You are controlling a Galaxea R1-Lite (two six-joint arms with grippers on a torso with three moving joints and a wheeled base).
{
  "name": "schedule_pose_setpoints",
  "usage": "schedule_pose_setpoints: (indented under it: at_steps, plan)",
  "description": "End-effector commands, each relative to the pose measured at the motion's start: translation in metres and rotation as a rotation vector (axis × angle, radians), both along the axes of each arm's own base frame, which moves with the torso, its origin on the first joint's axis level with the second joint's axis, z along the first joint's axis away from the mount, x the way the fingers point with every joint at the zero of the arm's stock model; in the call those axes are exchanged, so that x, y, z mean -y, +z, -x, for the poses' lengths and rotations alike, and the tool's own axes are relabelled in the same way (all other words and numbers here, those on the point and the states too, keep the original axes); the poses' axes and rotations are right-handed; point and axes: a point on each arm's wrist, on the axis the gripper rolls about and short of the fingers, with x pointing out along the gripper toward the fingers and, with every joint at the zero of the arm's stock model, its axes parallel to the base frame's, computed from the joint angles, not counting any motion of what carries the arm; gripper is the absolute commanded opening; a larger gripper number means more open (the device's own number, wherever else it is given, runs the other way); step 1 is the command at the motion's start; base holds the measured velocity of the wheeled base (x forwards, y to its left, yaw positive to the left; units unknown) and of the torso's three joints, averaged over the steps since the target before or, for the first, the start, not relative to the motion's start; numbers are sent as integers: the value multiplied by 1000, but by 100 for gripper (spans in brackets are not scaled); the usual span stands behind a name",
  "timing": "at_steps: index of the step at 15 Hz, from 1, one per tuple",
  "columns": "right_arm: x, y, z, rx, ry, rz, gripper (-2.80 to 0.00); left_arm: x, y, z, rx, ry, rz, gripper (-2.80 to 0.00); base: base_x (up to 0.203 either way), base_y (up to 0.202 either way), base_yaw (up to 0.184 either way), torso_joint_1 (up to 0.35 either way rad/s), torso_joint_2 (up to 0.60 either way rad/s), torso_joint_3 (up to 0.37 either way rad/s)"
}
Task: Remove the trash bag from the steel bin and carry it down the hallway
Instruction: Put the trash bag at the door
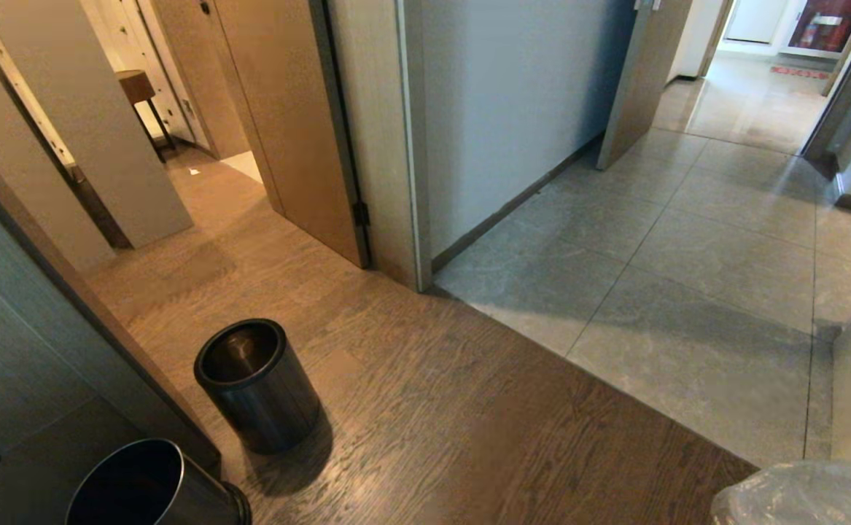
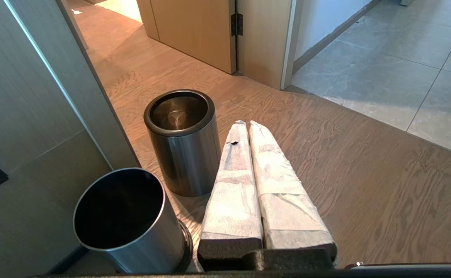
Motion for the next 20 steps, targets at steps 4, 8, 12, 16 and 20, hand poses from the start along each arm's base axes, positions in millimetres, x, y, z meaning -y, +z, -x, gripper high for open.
schedule_pose_setpoints:
  at_steps: [4, 8, 12, 16, 20]
  plan:
    - [0, 0, 0, -1, 0, 0, -280, 0, -3, -1, -11, 1, 1, -280, 0, 0, 0, 0, 0, 0]
    - [0, 0, 0, -6, 0, 3, -280, 0, -3, -1, -11, 1, 1, -280, 0, 0, 0, 0, 0, 0]
    - [0, 0, 0, -1, -7, -18, -280, 0, -3, -1, -11, 1, 1, -280, 2, 6, -79, 1, 4, 2]
    - [0, 0, 0, -4, -4, -17, -280, 0, -3, -1, -11, 1, 1, -280, 0, 0, 0, 0, 0, 0]
    - [0, 0, 0, -4, -5, -16, -280, 0, -3, -1, -11, 1, 1, -280, 0, 0, 0, 0, 0, 0]
